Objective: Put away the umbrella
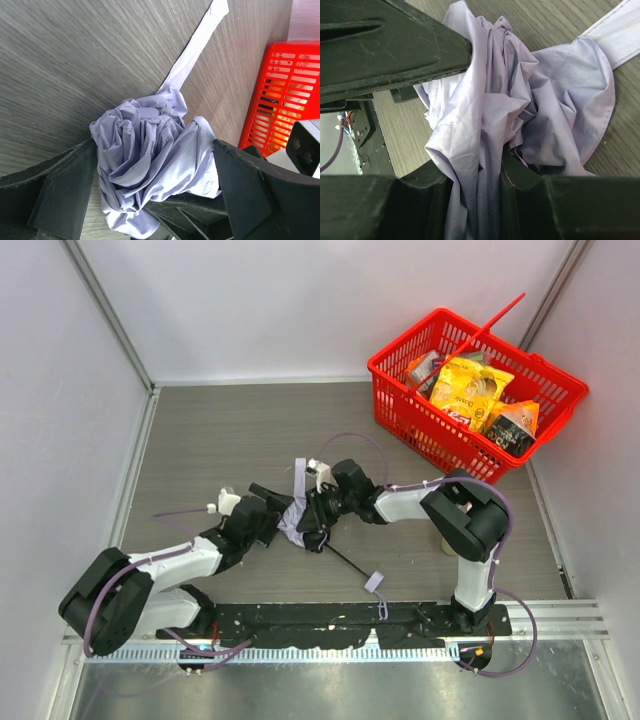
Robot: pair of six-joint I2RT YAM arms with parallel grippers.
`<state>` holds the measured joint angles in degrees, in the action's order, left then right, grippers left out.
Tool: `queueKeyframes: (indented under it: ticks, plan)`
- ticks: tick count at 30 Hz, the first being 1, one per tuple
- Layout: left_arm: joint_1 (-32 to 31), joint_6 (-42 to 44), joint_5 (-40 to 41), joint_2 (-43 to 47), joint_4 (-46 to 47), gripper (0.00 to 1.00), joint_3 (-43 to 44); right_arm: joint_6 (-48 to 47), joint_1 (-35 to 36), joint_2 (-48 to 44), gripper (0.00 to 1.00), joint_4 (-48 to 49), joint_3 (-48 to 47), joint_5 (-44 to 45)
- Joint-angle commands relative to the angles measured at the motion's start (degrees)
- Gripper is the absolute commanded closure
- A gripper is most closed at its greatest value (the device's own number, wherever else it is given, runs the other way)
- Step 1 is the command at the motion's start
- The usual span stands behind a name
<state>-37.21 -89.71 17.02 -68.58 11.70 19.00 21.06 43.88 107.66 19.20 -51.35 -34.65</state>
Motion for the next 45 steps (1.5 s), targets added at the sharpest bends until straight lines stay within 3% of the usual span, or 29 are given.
queueKeyframes:
  ticks: [1, 5, 12, 17, 18, 19, 20, 23, 25, 28, 29, 30, 36, 41, 45]
  plan:
    - [0.0, -0.2, -1.5, -4.2, -1.7, 0.00, 3.3, -3.2, 2.1, -2.2, 0.99, -4.6, -2.2, -1.6]
    - [-0.1, 1.4, -2.2, -8.2, -9.7, 0.00, 6.8, -7.8, 3.5, -2.6, 0.99, -9.2, -4.7, -1.6]
    - [-0.2, 5.2, -1.5, -14.0, -14.2, 0.20, 8.7, -14.6, 5.4, -3.6, 0.99, -11.9, -6.6, -0.8]
    - [-0.1, 6.5, -3.2, -15.2, -12.1, 0.51, 8.0, -16.1, 6.3, -4.1, 0.99, -11.7, -6.6, -1.1]
    - [-0.1, 6.8, -3.5, -15.1, -10.5, 0.62, 7.7, -16.1, 6.5, -4.2, 0.99, -11.7, -6.6, -0.8]
    - [-0.1, 7.3, -4.0, -15.1, -9.9, 0.82, 7.6, -16.0, 6.8, -4.5, 0.99, -12.2, -6.7, 0.0]
    - [-0.2, 7.3, -4.3, -15.1, -10.5, 0.93, 7.8, -16.0, 7.1, -4.7, 0.99, -12.7, -6.9, 0.8]
    - [-0.2, 7.9, -5.6, -15.7, -11.2, 1.00, 8.4, -15.0, 7.3, -5.3, 0.99, -15.8, -8.0, 5.6]
    - [-0.2, 7.6, -6.5, -15.9, -11.5, 1.00, 8.6, -13.9, 7.3, -6.5, 0.95, -16.7, -7.3, 9.1]
    - [-0.1, 5.6, -8.3, -15.9, -14.7, 1.00, 9.0, -12.1, 7.5, -10.3, 0.68, -16.6, -5.1, 14.9]
    - [-0.1, 5.0, -9.0, -15.9, -15.8, 1.00, 9.1, -12.0, 7.6, -11.4, 0.49, -16.7, -4.0, 17.1]
    - [-0.2, 4.4, -9.7, -16.0, -17.6, 1.00, 9.7, -11.6, 7.7, -13.2, 0.24, -17.2, -3.6, 19.0]
    - [-0.1, 4.1, -10.3, -16.9, -27.1, 1.00, 13.9, -14.3, 9.2, -20.3, 0.21, -22.8, -1.7, 34.1]
    - [-0.1, 3.8, -10.9, -16.5, -28.2, 1.00, 14.1, -20.7, 15.3, -25.2, 0.21, -17.5, -0.2, 38.2]
    - [-0.1, 3.3, -12.0, -17.1, -29.5, 1.00, 14.7, -24.8, 19.0, -22.8, 0.20, -14.4, -1.3, 41.2]
